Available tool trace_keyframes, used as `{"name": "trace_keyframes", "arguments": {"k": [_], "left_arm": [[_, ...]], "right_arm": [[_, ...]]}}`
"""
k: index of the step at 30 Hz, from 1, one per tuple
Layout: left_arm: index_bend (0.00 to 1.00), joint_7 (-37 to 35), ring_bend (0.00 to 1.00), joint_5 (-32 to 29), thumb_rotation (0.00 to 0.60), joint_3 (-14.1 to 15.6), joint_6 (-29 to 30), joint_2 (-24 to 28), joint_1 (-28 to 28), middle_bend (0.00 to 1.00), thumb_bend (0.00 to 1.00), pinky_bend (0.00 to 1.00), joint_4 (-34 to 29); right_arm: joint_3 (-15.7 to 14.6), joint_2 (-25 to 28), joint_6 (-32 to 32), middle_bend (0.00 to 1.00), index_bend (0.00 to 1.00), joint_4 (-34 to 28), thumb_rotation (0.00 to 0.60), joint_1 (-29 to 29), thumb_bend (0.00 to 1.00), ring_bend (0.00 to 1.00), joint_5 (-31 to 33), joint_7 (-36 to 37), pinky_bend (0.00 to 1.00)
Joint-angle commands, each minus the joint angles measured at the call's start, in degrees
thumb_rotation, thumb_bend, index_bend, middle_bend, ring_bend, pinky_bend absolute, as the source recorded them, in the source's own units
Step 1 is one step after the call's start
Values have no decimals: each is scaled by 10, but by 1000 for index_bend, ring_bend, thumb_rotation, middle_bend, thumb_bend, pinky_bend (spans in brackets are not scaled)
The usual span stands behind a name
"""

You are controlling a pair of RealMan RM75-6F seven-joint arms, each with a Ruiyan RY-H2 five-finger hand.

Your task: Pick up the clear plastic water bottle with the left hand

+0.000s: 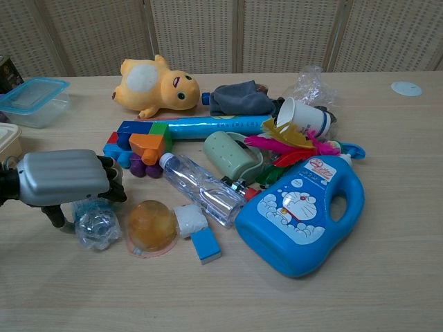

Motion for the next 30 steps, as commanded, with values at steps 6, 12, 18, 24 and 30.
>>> {"name": "trace_keyframes", "arguments": {"k": [6,12,18,24,30], "left_arm": [[748,-18,562,-20,600,-14,42,5,9,707,347,485,2],[735,-20,560,-39,600,-38,93,47,17,700,346,487,-38],[723,14,546,-76,600,-82,132,133,23,686,346,482,-142],[723,45,544,-104,600,-130,159,219,20,686,345,477,-240],[721,57,542,-126,600,-173,182,281,20,685,344,475,-306]], "right_arm": [[0,0,1,179,134,2,516,-2,234,0,-1,3,127],[0,-4,-2,179,133,8,517,-1,234,0,-1,6,127],[-1,-11,-9,179,133,14,518,3,233,0,-3,10,127],[-1,-20,-15,179,133,21,515,8,233,0,-4,12,127],[-1,-25,-17,179,133,26,516,9,234,0,-5,16,127]]}}
